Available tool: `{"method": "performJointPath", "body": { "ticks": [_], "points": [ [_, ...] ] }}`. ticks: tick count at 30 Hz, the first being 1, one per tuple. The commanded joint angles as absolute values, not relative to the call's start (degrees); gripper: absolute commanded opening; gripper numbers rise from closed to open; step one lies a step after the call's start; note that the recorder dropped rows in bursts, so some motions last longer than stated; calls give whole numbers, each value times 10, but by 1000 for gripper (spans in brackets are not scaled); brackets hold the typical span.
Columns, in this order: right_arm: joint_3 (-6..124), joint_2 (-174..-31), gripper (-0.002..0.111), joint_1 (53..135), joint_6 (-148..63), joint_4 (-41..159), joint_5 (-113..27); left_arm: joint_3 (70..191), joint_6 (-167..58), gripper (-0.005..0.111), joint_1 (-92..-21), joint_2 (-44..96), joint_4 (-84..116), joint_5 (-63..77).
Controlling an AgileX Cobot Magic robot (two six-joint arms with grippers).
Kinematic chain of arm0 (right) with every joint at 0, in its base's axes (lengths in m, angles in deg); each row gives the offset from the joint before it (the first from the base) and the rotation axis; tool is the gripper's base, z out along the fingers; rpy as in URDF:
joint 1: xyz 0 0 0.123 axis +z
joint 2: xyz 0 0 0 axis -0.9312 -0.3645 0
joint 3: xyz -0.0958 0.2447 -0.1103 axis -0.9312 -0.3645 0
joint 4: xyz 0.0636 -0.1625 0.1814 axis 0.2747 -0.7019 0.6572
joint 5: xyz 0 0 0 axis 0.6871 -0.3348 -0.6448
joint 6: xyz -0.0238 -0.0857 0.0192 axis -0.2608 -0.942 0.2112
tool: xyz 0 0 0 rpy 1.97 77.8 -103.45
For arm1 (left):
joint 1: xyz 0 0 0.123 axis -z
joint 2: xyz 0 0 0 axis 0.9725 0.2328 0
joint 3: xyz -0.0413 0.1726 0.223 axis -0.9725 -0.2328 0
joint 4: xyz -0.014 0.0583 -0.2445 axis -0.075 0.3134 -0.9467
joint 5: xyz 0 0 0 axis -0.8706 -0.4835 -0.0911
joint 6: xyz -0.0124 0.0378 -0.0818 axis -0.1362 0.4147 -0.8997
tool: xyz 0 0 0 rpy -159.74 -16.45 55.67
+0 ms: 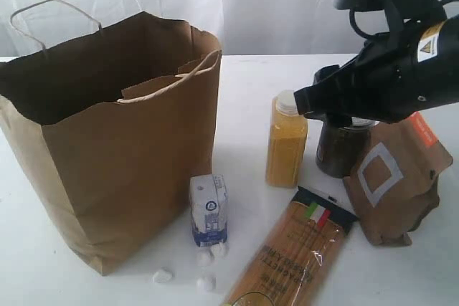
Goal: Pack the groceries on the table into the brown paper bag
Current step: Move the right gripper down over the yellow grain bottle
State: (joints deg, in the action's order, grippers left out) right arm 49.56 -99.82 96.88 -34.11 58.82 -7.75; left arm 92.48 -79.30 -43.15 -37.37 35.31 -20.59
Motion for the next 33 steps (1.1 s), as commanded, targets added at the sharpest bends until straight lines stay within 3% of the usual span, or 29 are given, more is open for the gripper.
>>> {"method": "performJointPath", "body": {
  "ticks": [1, 11, 21, 33],
  "points": [
    [491, -1027, 72, 965, -315, 592, -102, 922, -796, 0, -433, -376, 353, -201],
    [491, -1108, 76, 965, -312, 592, -154, 907, -796, 0, -433, -376, 353, -193],
    [491, -1143, 76, 965, -313, 585, -208, 824, -796, 0, -433, -377, 349, 95],
    [493, -1207, 76, 965, -313, 585, -273, 701, -796, 0, -433, -377, 259, 92]
  ]
}}
